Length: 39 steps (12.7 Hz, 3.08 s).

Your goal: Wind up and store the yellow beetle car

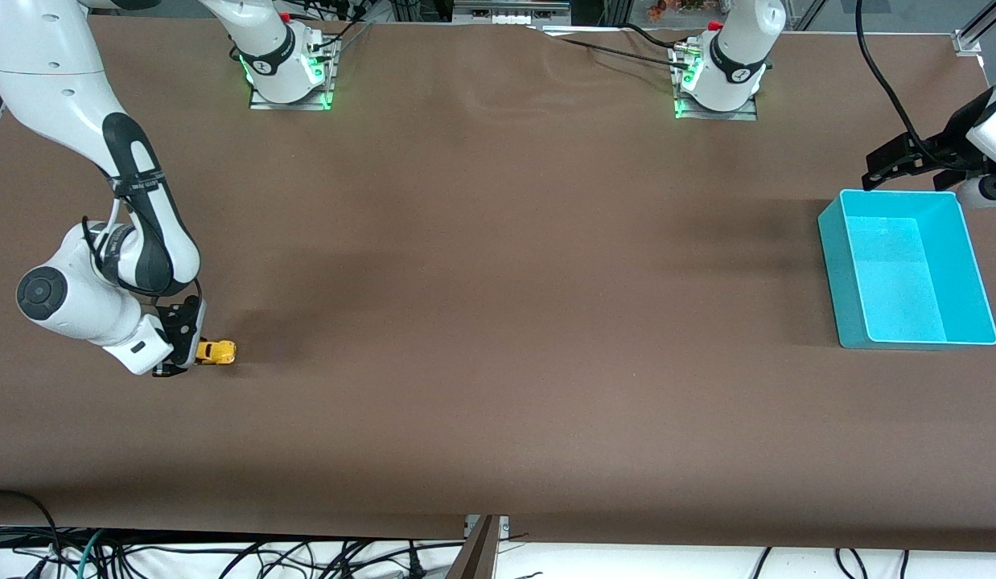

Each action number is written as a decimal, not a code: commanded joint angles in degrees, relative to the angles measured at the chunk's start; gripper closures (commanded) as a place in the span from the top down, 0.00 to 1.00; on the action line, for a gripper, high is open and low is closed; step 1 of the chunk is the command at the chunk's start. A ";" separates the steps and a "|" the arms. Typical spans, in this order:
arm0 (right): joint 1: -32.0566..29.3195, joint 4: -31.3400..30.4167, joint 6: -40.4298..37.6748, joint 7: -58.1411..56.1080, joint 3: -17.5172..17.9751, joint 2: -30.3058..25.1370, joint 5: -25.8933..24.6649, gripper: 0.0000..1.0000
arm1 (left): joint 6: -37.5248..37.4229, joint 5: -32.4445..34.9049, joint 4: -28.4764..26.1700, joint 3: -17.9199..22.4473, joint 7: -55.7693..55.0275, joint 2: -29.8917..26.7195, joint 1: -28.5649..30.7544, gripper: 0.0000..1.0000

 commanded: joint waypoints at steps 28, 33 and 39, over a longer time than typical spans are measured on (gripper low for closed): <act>-1.03 18.01 -33.97 35.51 4.16 -11.73 3.96 1.00 | -0.03 -0.40 1.22 0.53 -0.59 0.61 -0.60 1.00; -1.03 18.64 -42.26 55.66 4.08 -17.27 3.35 1.00 | -0.03 -0.40 1.22 0.53 -0.59 0.61 -0.69 1.00; 0.11 20.38 -49.28 78.58 4.34 -20.09 3.09 1.00 | -0.03 -0.22 3.05 0.53 -0.51 1.48 -0.43 1.00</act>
